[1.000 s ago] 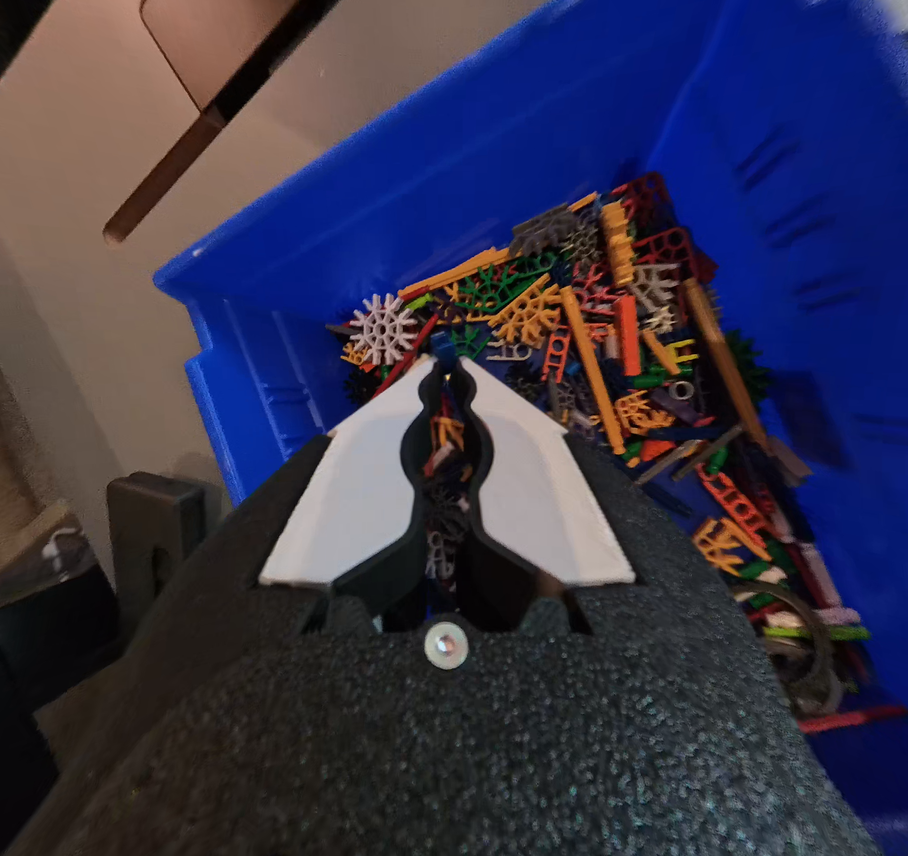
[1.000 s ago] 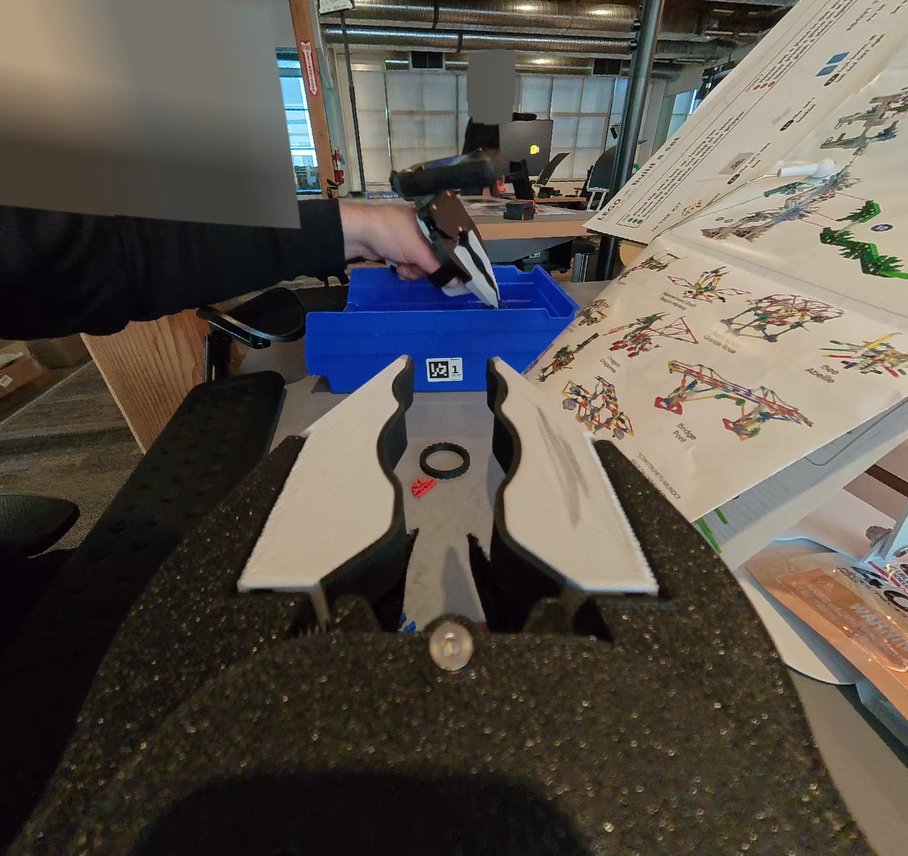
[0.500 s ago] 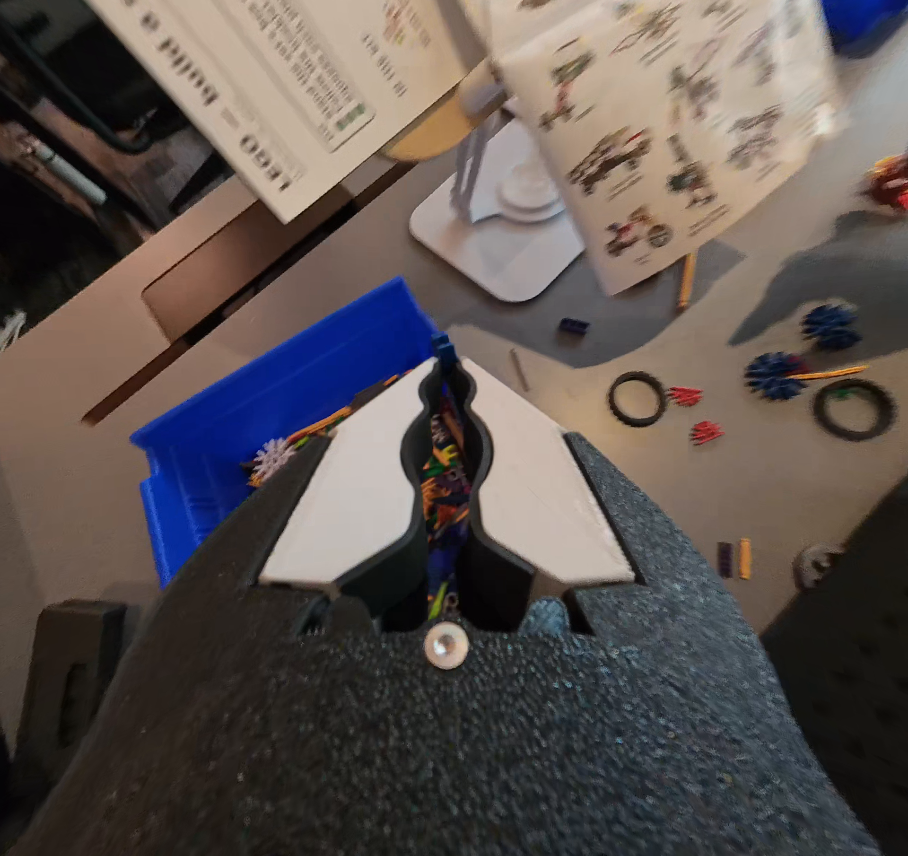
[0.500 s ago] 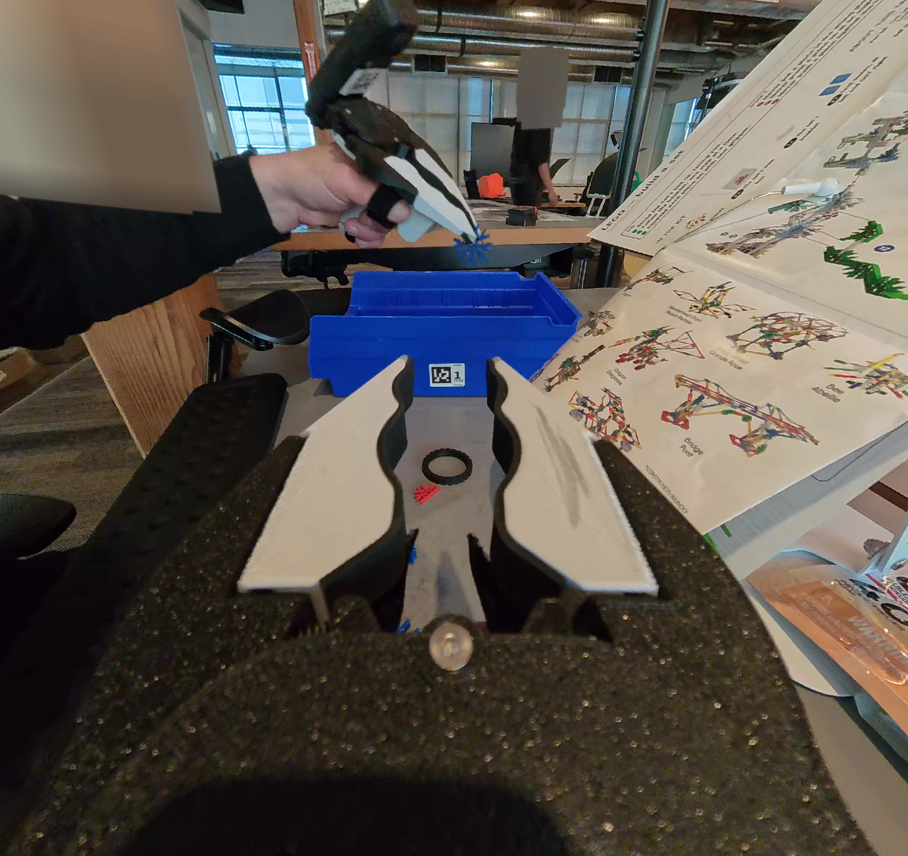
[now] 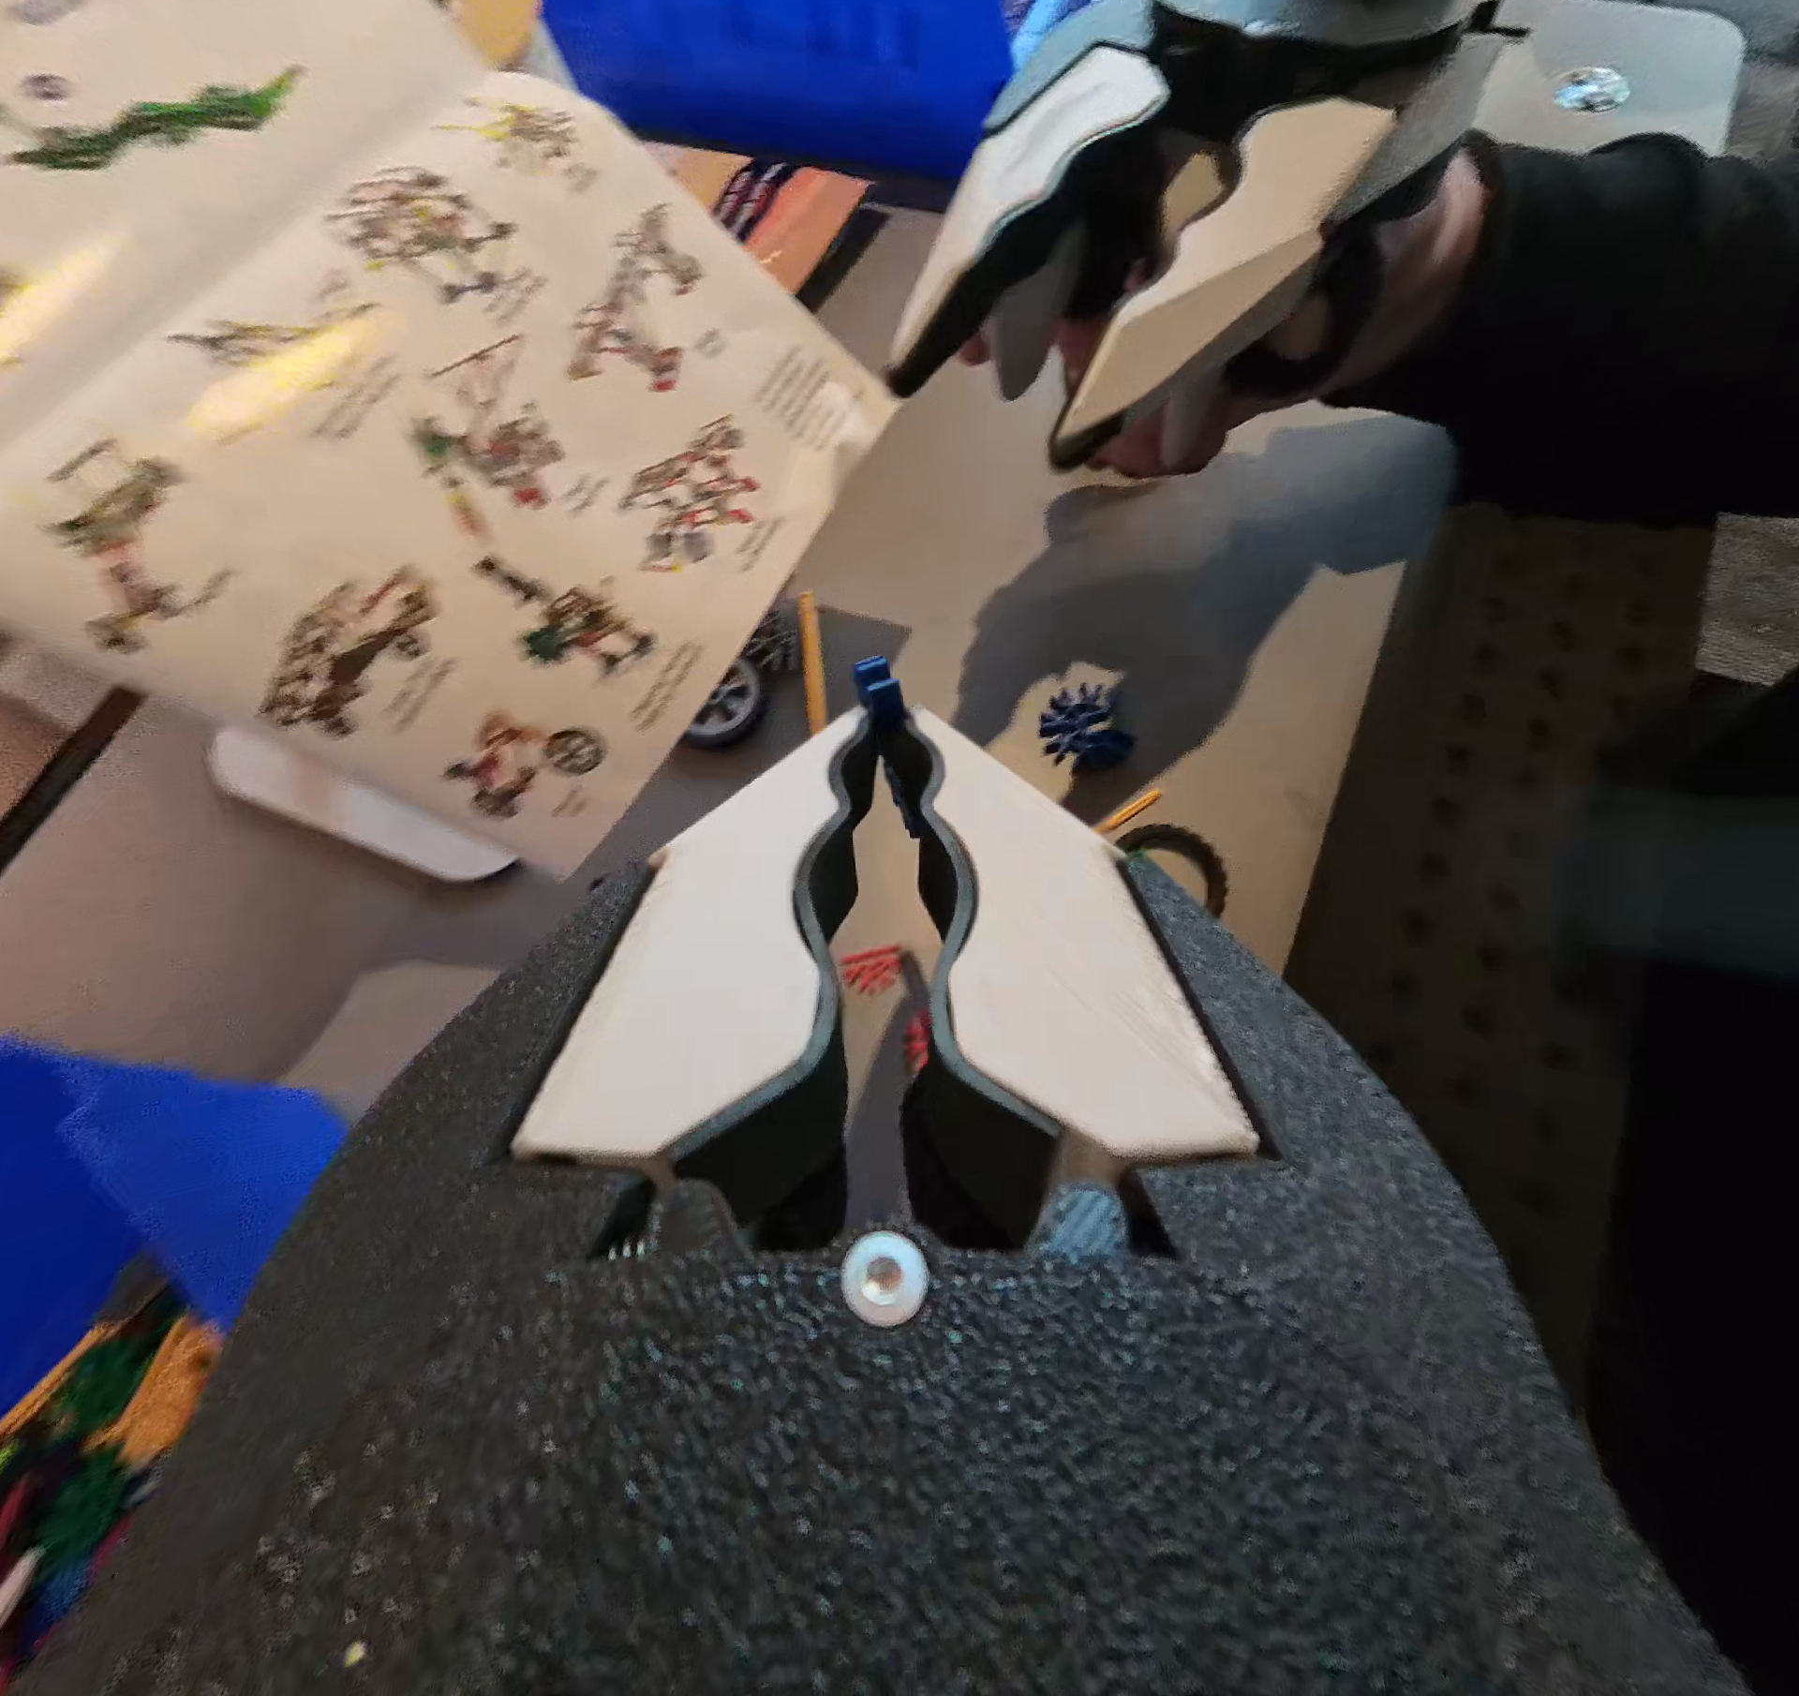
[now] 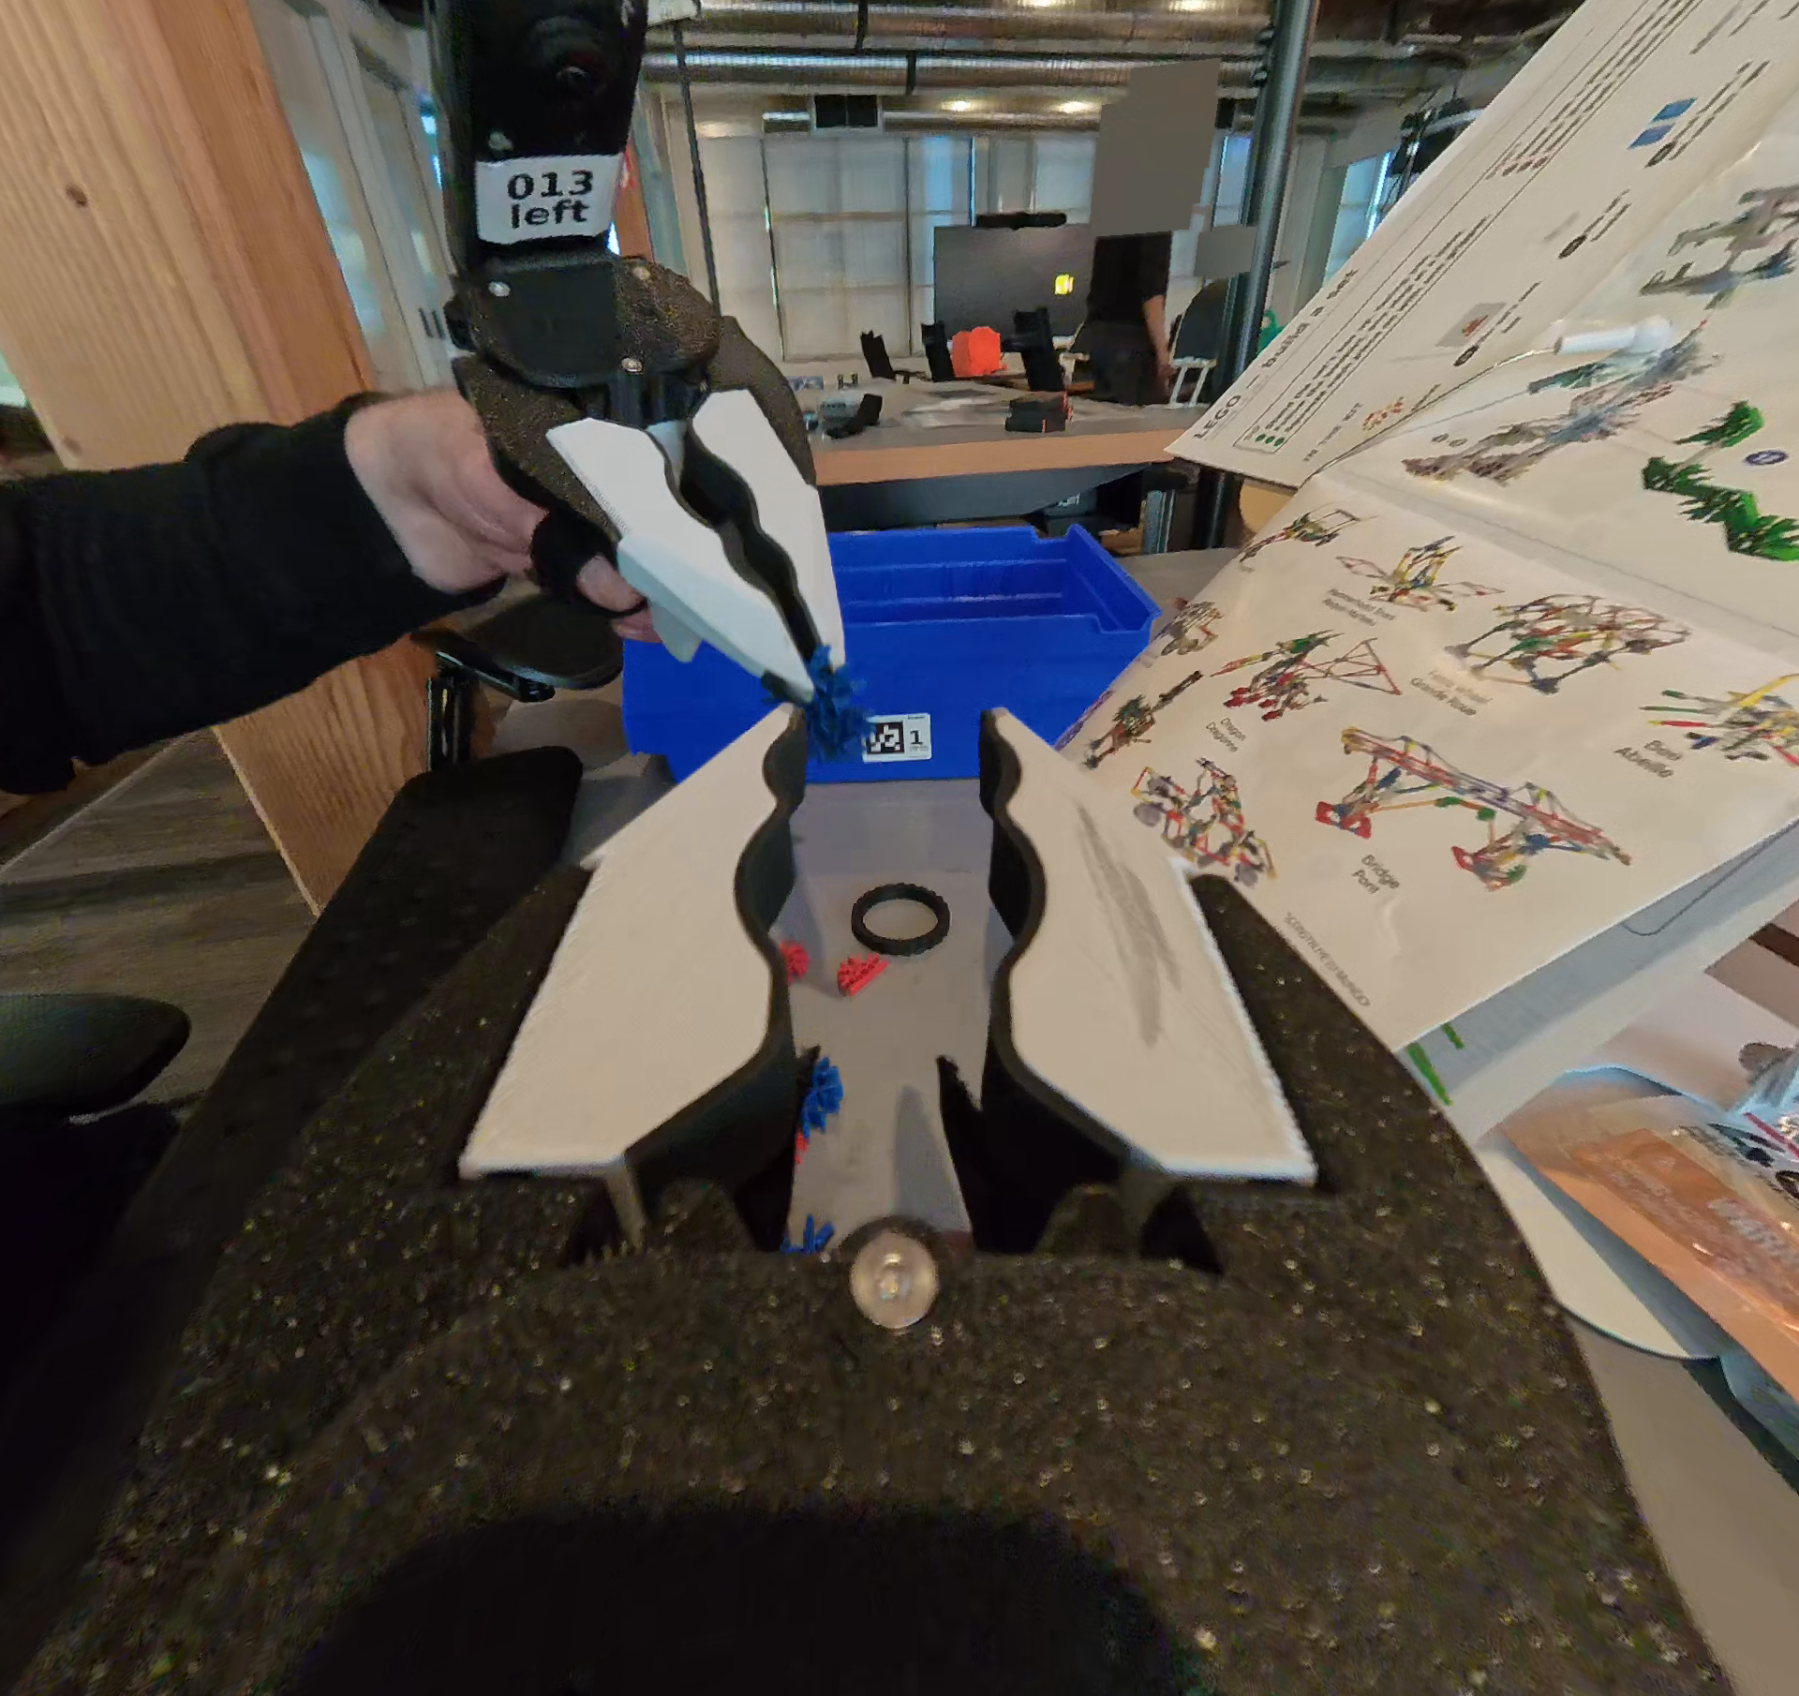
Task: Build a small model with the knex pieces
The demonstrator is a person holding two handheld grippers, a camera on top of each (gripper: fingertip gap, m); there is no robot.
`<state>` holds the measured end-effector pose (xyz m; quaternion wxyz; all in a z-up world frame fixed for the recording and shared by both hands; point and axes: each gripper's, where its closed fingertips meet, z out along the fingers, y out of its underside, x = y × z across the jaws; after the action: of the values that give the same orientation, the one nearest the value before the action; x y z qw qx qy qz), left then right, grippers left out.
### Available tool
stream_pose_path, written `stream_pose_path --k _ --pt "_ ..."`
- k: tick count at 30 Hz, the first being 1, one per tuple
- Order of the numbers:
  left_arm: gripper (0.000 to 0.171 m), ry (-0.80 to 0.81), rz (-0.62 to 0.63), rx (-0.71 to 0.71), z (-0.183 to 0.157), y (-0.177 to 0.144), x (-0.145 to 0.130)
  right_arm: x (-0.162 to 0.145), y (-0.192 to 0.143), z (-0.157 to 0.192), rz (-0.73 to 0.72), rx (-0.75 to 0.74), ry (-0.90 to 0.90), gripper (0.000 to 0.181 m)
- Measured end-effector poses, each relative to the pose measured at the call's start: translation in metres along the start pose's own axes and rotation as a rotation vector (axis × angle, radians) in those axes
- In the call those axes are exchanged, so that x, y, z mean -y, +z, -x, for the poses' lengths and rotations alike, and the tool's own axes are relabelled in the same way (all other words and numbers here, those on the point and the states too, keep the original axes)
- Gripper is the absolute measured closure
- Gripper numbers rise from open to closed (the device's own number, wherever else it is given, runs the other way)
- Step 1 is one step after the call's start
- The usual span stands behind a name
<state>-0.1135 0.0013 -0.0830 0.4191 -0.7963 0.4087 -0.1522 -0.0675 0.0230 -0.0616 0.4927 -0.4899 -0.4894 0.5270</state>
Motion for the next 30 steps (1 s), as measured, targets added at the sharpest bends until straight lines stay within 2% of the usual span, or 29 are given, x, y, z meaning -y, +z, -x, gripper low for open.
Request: stream_pose_path --k 6,20,24,30 --pt "0.168 0.034 -0.039 -0.108 -0.025 0.028 0.012 -0.015 0.005 0.008 0.091 0.030 -0.040 0.144" --pt "0.168 0.153 -0.169 -0.279 -0.040 0.027 0.025 -0.030 0.007 0.020 0.155 0.117 -0.021 0.148" --pt "0.168 0.135 -0.211 -0.309 -0.038 0.029 0.026 -0.031 0.007 0.024 0.152 0.142 -0.020 0.163" --pt "0.168 0.091 -0.297 -0.354 -0.035 0.032 0.033 -0.026 0.006 0.019 0.126 0.123 -0.009 0.165"
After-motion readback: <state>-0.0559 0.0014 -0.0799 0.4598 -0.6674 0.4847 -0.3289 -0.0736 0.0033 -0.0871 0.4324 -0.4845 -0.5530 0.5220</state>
